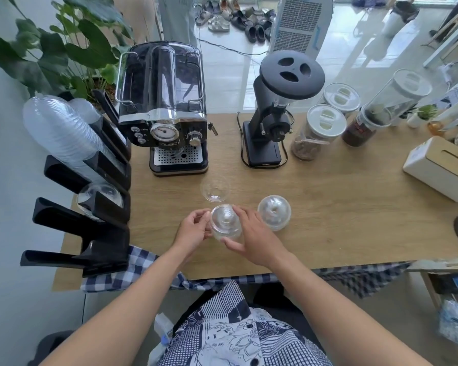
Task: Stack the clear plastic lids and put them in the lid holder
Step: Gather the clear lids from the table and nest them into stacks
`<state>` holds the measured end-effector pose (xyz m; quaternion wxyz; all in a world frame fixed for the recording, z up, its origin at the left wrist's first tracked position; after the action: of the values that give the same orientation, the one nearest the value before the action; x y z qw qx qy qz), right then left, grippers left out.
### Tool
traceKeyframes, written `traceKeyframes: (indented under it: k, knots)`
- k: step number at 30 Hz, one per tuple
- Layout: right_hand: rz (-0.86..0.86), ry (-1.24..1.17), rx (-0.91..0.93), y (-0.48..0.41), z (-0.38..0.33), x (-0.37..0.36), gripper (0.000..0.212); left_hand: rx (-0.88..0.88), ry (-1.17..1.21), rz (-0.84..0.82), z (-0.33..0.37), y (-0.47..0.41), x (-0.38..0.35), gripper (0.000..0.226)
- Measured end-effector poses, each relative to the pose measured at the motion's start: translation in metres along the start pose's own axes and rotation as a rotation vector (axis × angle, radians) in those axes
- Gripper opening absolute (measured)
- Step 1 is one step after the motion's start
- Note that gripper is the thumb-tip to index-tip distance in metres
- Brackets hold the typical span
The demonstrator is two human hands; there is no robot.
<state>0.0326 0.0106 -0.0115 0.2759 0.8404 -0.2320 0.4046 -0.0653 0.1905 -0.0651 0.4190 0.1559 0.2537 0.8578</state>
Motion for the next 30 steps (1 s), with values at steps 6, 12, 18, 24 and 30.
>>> traceKeyframes:
  k: [6,12,18,24,30]
  knots:
    - [0.094,0.031,-0.058,-0.006,0.003,-0.016,0.078,-0.083,-0.323,0.037,0.009,-0.007,0.015,0.021]
    - [0.127,0.193,-0.015,-0.01,-0.002,-0.02,0.08,-0.378,-0.688,0.111,0.025,-0.019,0.025,0.03]
    - [0.102,0.213,-0.014,-0.008,-0.007,-0.017,0.091,-0.593,-1.204,0.015,0.034,-0.041,0.02,0.071]
    - [0.176,0.171,-0.113,0.002,0.01,0.019,0.078,-0.476,-1.027,0.027,0.056,-0.046,0.008,0.025]
    - [0.167,0.165,-0.276,0.01,0.046,0.042,0.077,-0.668,-1.083,0.039,0.059,-0.055,0.013,0.017]
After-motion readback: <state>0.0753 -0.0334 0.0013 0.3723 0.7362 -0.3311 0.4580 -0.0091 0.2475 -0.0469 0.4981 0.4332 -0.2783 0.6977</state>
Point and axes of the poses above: each hand's wrist, its own y-axis away from the middle knuckle, its own x-axis out of the back of the hand, z = x × y, the point moved 3 cm from there along -y, towards the middle knuckle, and after that the axes turned 4 degrees about -x, right-handed, at the moved point
